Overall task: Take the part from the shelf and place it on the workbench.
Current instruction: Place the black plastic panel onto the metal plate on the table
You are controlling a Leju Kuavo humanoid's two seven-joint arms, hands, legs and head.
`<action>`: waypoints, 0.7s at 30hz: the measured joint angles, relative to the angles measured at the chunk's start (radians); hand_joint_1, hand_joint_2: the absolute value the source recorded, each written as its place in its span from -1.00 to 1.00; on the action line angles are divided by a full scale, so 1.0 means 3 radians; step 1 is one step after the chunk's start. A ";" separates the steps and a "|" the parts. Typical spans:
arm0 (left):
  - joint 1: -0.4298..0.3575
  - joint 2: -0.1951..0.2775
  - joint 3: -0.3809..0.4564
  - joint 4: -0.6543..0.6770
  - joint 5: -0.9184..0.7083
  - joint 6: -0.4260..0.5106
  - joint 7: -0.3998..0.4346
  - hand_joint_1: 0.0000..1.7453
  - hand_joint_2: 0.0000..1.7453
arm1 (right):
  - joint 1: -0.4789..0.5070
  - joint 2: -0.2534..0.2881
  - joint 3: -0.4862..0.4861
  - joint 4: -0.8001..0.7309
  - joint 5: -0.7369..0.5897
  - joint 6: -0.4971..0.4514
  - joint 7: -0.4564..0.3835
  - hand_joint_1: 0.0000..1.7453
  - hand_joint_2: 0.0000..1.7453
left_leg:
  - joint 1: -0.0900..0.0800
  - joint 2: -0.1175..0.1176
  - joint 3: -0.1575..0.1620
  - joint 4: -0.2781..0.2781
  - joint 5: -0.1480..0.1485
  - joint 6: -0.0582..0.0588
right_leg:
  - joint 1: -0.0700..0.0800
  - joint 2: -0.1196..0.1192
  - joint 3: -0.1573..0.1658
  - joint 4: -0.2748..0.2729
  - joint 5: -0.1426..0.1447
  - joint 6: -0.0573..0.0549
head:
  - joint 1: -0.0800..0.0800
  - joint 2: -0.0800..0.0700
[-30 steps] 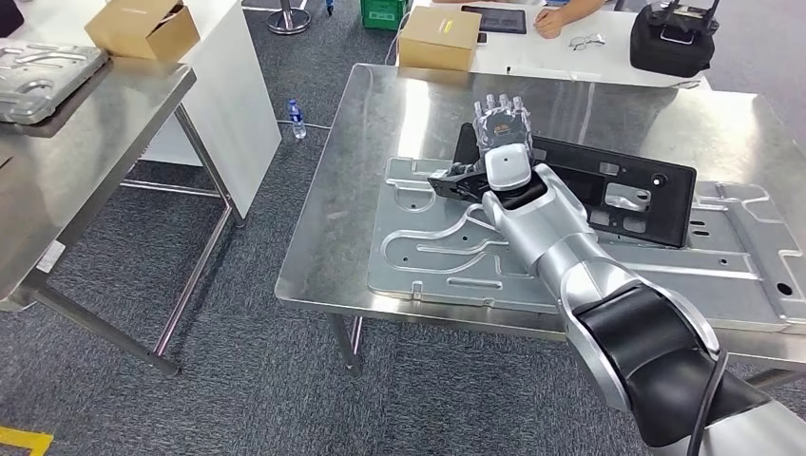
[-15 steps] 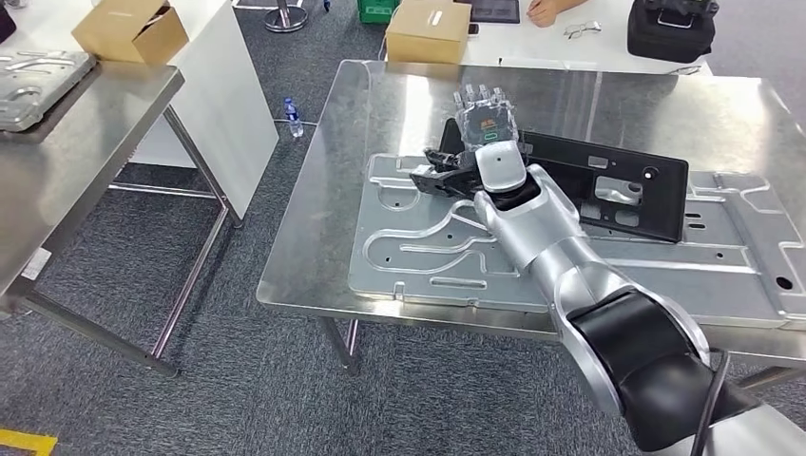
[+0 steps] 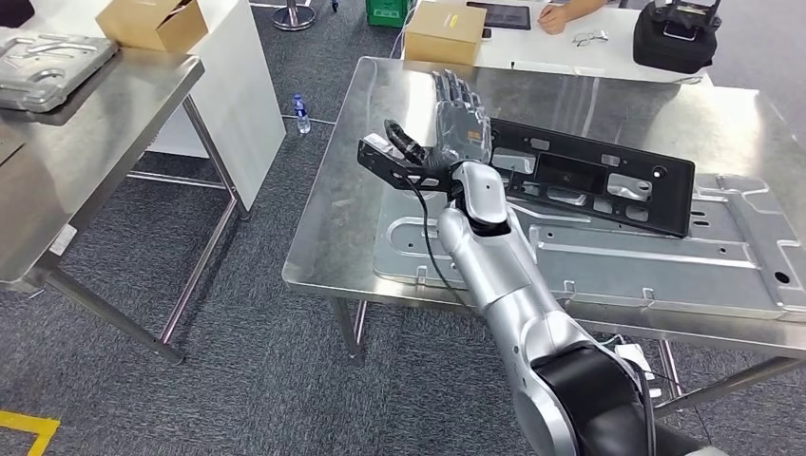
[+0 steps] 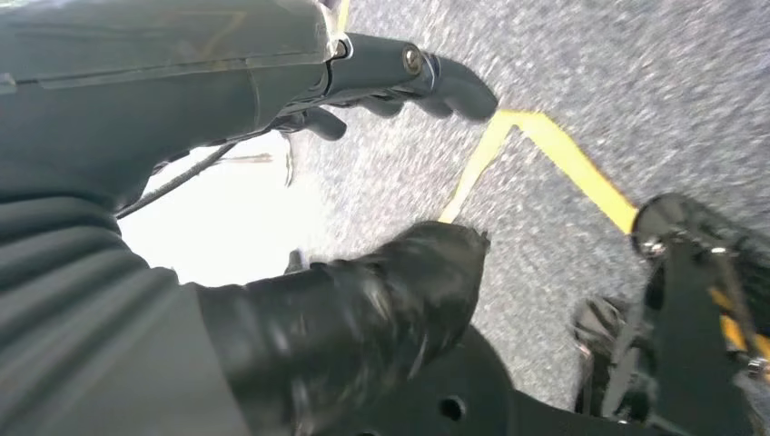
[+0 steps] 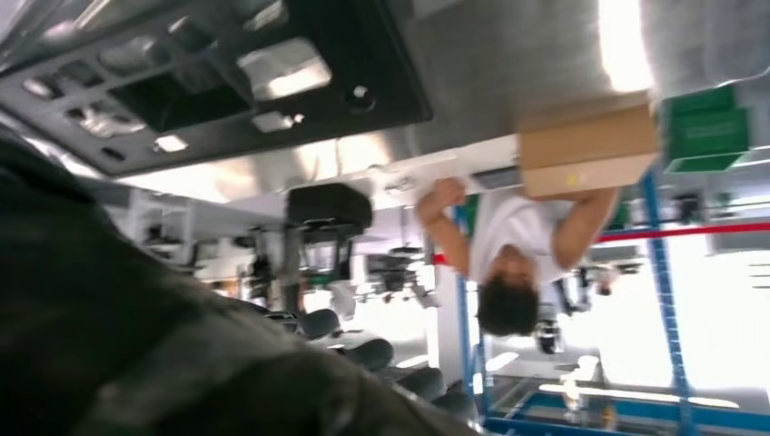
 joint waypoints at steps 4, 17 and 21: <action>0.0034 -0.0003 0.0028 0.0000 -0.0010 0.0040 -0.0035 -1.00 1.00 | 0.0456 -0.0341 -0.0141 -0.0461 -0.0074 -0.0038 -0.0195 -1.00 -1.00 | -0.0017 -0.0051 -0.0110 0.0061 0.0045 -0.0001 | 0.0024 -0.0001 0.0354 -0.0334 0.0130 -0.0037 | 0.0000 0.0000; 0.0032 0.0021 0.0153 0.0000 -0.0007 0.0069 -0.0048 -1.00 1.00 | 0.1156 -0.0541 -0.0324 -0.1029 -0.0011 -0.0135 -0.0260 -1.00 -1.00 | 0.0046 -0.0013 -0.0405 0.1021 -0.0505 -0.0232 | 0.0006 -0.0014 0.0370 -0.0828 0.0464 -0.0187 | -0.0001 0.0000; 0.0020 0.0018 0.0186 -0.0003 0.0019 0.0115 -0.0091 -1.00 1.00 | 0.1437 -0.0584 -0.0364 -0.1056 -0.0015 -0.0246 -0.0315 -1.00 0.50 | 0.0057 -0.0016 0.0205 0.0247 -0.0283 -0.0210 | -0.0003 -0.0034 0.0283 -0.0814 0.0543 -0.0125 | -0.0001 0.0000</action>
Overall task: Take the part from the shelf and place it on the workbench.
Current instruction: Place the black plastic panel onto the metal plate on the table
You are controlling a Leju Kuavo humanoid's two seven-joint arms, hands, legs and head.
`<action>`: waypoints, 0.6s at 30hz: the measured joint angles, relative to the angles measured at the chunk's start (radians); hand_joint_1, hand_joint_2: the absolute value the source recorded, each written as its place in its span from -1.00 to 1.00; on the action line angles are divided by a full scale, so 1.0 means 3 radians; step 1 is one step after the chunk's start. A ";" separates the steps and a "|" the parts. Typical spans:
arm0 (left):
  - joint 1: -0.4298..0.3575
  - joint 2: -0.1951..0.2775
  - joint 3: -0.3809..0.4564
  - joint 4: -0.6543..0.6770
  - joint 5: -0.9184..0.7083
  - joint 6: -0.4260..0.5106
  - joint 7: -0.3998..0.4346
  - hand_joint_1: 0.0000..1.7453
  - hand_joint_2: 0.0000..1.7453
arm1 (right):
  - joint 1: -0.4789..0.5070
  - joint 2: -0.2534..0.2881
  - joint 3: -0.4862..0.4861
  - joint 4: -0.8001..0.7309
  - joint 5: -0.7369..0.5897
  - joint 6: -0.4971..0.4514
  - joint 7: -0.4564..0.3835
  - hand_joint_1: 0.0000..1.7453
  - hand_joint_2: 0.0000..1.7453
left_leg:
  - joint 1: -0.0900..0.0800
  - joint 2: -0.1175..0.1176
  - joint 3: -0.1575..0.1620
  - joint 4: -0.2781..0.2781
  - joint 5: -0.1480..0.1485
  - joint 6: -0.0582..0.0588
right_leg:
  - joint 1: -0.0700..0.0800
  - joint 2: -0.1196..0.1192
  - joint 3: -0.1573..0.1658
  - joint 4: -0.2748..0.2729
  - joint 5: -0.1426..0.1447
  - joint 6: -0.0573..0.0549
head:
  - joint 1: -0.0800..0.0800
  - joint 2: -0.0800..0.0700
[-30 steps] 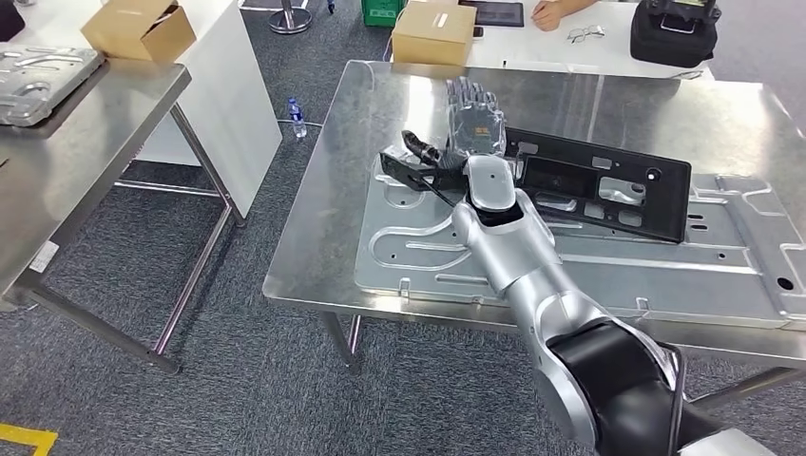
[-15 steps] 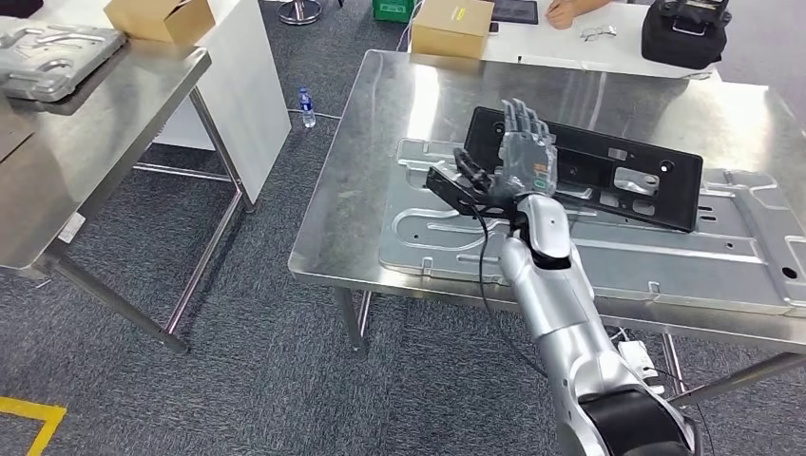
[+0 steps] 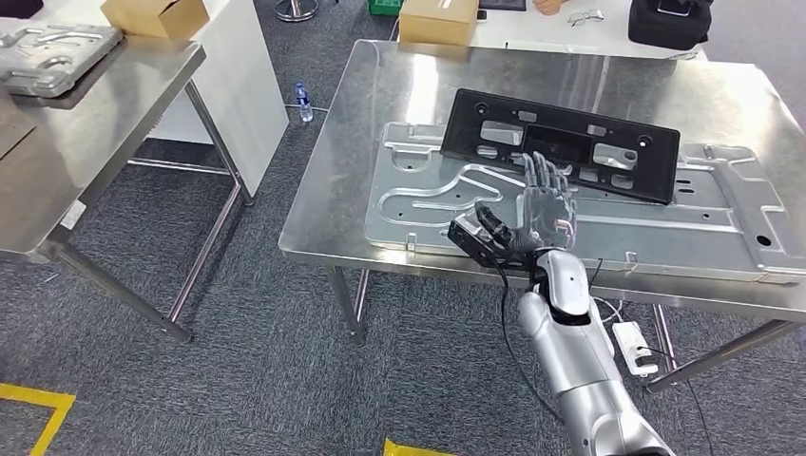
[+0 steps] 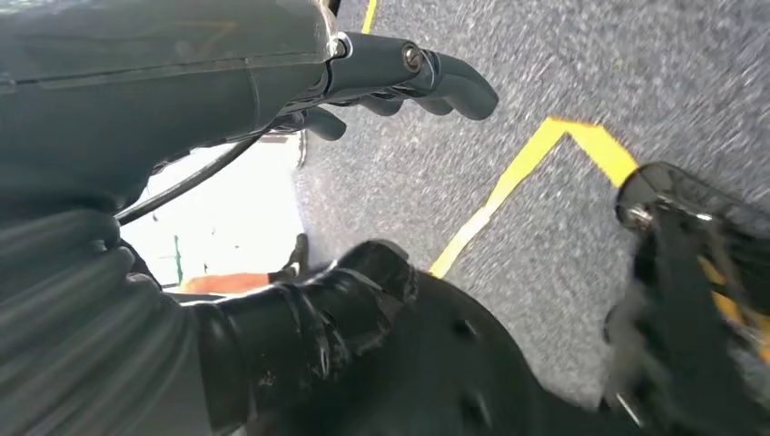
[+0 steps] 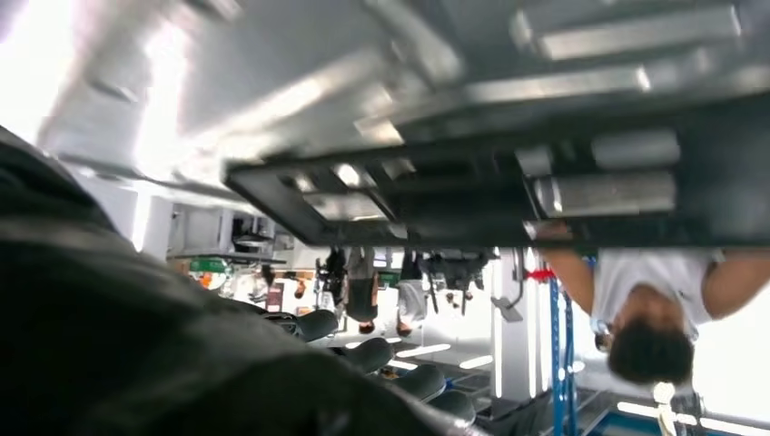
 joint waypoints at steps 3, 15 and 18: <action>-0.0006 0.0000 0.0040 -0.0003 0.0038 0.0005 -0.0092 -1.00 1.00 | 0.0179 -0.0026 -0.0039 -0.0014 0.0006 -0.0059 -0.0028 -1.00 1.00 | -0.0037 -0.0007 0.0133 -0.0251 -0.0014 0.0055 | -0.0012 -0.0011 0.0003 -0.0025 0.0063 0.0074 | 0.0000 0.0000; 0.0009 -0.0006 0.0167 -0.0003 -0.0025 0.0052 -0.0192 -1.00 1.00 | 0.1146 0.0028 -0.0690 0.0417 -0.0226 -0.0137 -0.0374 -1.00 1.00 | -0.0036 -0.0001 -0.0207 -0.0259 0.0287 0.0164 | -0.0029 0.0027 0.0163 0.0410 -0.0385 0.0161 | 0.0000 0.0000; 0.0001 -0.0006 0.0175 -0.0003 -0.0037 0.0058 -0.0192 -1.00 1.00 | 0.1229 0.0069 -0.0805 0.0539 -0.0271 -0.0150 -0.0419 -1.00 1.00 | -0.0056 0.0010 -0.0292 -0.0147 0.0288 0.0116 | -0.0015 0.0048 0.0381 0.0038 -0.0370 0.0113 | -0.0003 0.0000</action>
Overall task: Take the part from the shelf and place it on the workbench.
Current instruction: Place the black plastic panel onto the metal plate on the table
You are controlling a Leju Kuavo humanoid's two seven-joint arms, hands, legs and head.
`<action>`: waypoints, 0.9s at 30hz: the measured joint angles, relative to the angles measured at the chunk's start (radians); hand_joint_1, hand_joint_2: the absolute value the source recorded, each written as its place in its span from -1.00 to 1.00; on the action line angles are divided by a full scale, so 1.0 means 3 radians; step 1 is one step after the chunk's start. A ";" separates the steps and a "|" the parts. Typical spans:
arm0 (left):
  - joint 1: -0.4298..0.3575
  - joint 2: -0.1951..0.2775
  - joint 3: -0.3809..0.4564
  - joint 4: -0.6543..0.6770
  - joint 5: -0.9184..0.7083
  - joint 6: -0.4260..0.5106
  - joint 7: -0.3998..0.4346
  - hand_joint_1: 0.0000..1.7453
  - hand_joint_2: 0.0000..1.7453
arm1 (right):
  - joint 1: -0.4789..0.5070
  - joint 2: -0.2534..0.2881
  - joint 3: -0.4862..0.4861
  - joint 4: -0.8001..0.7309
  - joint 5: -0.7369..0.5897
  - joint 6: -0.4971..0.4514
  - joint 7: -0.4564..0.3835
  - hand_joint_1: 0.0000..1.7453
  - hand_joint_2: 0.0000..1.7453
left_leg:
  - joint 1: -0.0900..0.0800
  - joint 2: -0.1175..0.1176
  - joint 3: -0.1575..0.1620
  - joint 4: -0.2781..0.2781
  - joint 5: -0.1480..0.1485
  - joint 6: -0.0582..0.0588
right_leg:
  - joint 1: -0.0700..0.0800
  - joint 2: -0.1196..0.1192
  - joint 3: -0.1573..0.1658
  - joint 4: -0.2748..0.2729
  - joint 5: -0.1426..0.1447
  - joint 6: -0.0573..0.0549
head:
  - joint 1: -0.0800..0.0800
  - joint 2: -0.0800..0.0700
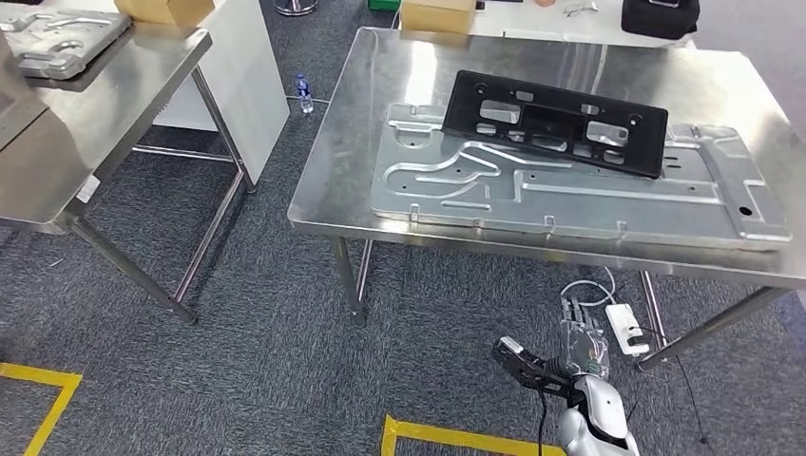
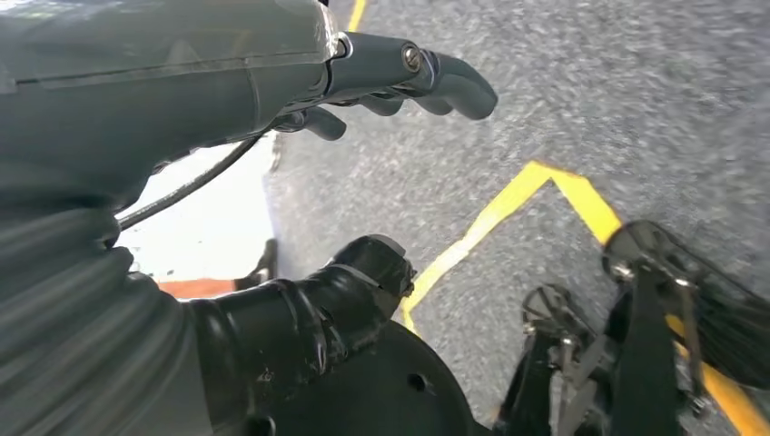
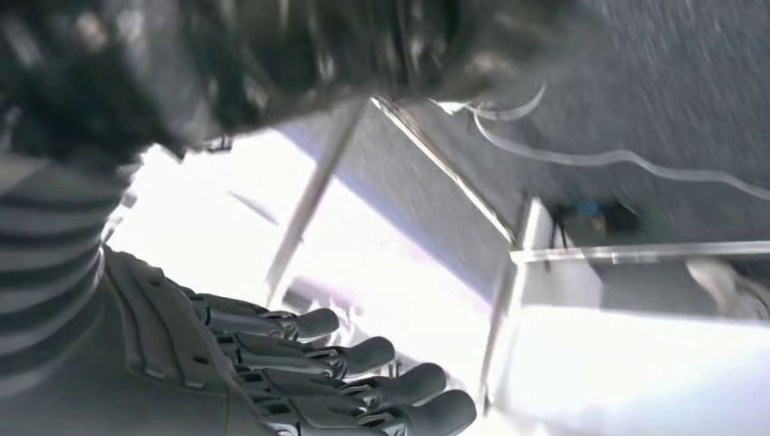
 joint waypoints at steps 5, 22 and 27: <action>-0.0009 0.0000 0.0014 0.0000 -0.0016 0.0001 0.0003 -1.00 1.00 | 0.0049 0.0072 -0.0129 0.0174 -0.0068 0.0005 0.0002 -1.00 1.00 | 0.0019 0.0000 -0.0120 0.0274 -0.0235 -0.0086 | -0.0002 -0.0012 -0.0112 0.0005 0.0075 -0.0138 | 0.0000 0.0000; -0.0033 0.0016 0.0055 -0.0017 -0.0243 0.0019 0.0019 -1.00 1.00 | -0.0243 0.0248 -0.1211 0.1932 -0.0931 0.0543 -0.0016 -1.00 -1.00 | -0.0039 0.0043 0.0462 -0.0313 -0.0112 0.0180 | 0.0062 -0.0028 -0.0406 0.0153 0.0156 -0.0062 | 0.0003 0.0000; -0.0017 0.0013 0.0057 -0.0017 -0.0305 -0.0006 0.0021 -1.00 -1.00 | -0.0206 0.0159 -0.1642 0.2454 -0.1129 0.0914 0.0437 -1.00 -1.00 | 0.0004 0.0043 0.0215 -0.0171 -0.0044 0.0132 | -0.0008 -0.0016 -0.0454 0.0676 -0.0139 0.0049 | 0.0002 0.0000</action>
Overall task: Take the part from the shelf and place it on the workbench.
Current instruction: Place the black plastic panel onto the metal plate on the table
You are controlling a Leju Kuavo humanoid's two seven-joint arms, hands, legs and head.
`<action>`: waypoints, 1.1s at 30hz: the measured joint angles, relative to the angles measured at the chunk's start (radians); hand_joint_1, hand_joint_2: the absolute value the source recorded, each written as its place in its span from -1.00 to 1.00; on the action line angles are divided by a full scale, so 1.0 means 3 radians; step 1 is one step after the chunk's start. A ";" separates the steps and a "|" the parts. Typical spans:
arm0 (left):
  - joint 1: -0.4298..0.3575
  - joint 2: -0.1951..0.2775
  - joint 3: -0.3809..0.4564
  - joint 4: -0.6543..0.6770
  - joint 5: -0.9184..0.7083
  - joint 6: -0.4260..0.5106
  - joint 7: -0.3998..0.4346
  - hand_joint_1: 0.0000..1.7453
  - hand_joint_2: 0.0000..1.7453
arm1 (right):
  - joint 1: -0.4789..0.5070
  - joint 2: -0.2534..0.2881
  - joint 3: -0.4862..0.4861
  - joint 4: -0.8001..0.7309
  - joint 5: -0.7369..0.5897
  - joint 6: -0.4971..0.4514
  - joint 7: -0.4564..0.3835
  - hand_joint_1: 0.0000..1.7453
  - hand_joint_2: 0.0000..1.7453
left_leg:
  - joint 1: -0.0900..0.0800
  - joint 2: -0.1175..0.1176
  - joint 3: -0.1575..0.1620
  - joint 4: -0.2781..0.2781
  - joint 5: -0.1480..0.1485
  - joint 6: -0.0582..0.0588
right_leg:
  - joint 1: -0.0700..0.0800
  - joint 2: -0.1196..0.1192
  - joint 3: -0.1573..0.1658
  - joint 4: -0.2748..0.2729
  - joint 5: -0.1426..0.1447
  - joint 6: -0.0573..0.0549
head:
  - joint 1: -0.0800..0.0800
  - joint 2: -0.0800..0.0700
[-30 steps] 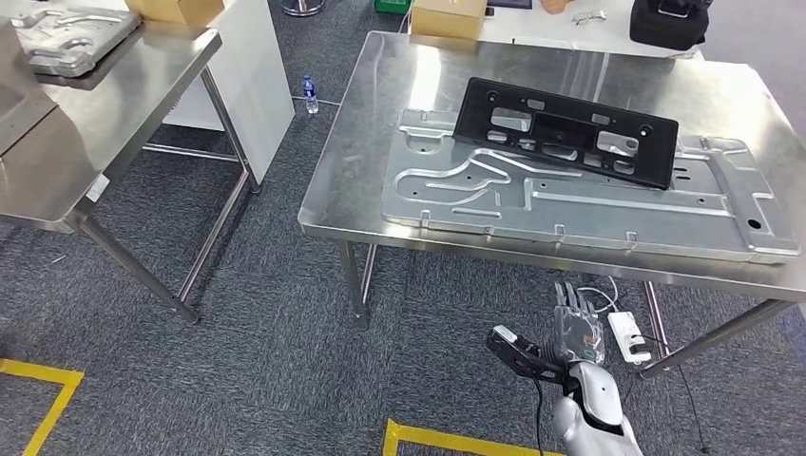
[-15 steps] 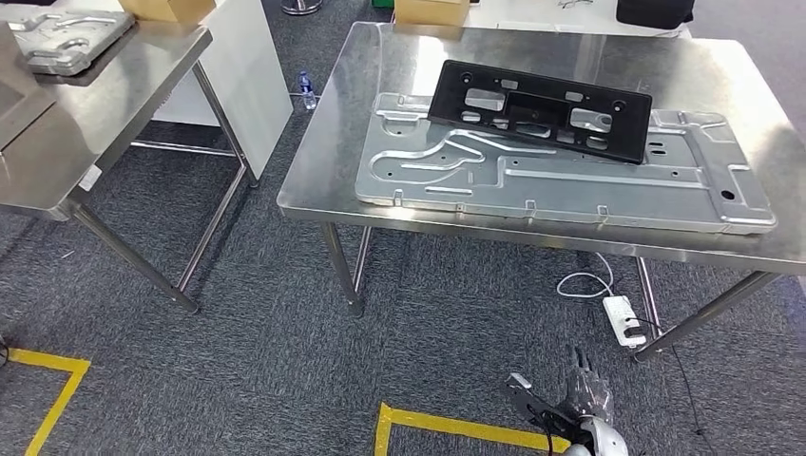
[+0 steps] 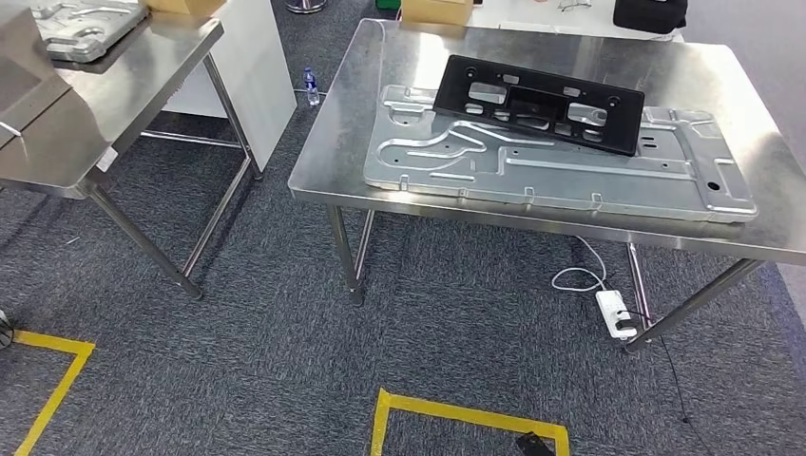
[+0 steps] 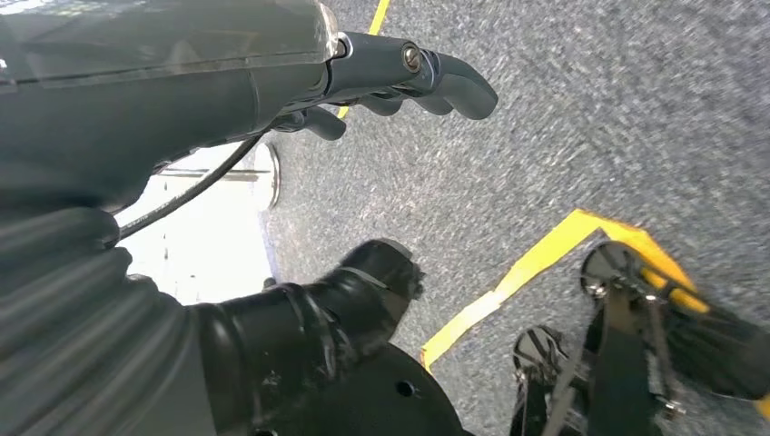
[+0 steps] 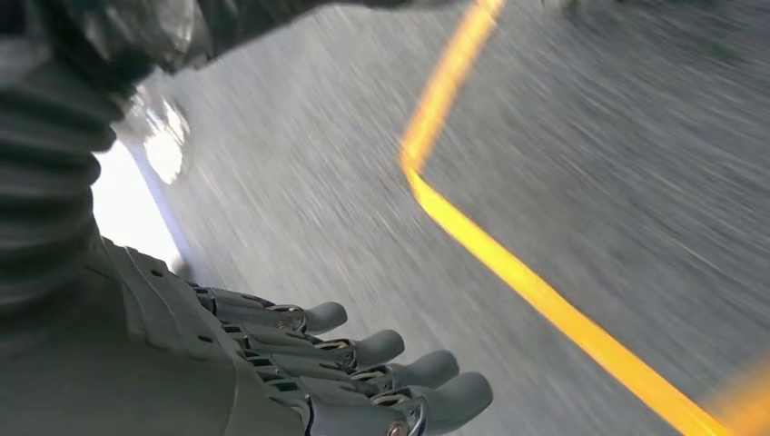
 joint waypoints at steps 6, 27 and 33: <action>-0.0011 0.0002 0.0016 -0.0008 0.0016 -0.0001 -0.0071 -1.00 -1.00 | 0.0019 0.0125 -0.0270 0.0301 -0.0090 -0.0159 0.1233 -1.00 -1.00 | 0.0035 -0.0015 -0.0254 0.0311 -0.0024 -0.0151 | -0.0020 0.0050 0.0345 -0.0513 0.0126 -0.0030 | 0.0000 0.0000; -0.0026 -0.0011 0.0082 -0.0018 0.0030 0.0018 -0.0094 -1.00 -1.00 | 0.0000 0.0313 -0.0597 0.0454 -0.0196 0.0086 0.1597 -1.00 -1.00 | -0.0064 0.0013 0.0279 -0.0095 -0.0181 0.0071 | 0.0042 0.0003 -0.0178 -0.0255 0.0140 -0.0064 | -0.0002 0.0000; -0.0010 -0.0021 0.0084 -0.0018 -0.0005 0.0008 -0.0073 -1.00 -1.00 | 0.0000 0.0319 -0.0599 0.0470 -0.0132 0.0110 0.1471 -1.00 -1.00 | -0.0053 0.0108 -0.0132 0.0136 -0.0034 0.0002 | 0.0027 -0.0094 0.0232 -0.0203 0.0218 0.0009 | -0.0002 0.0000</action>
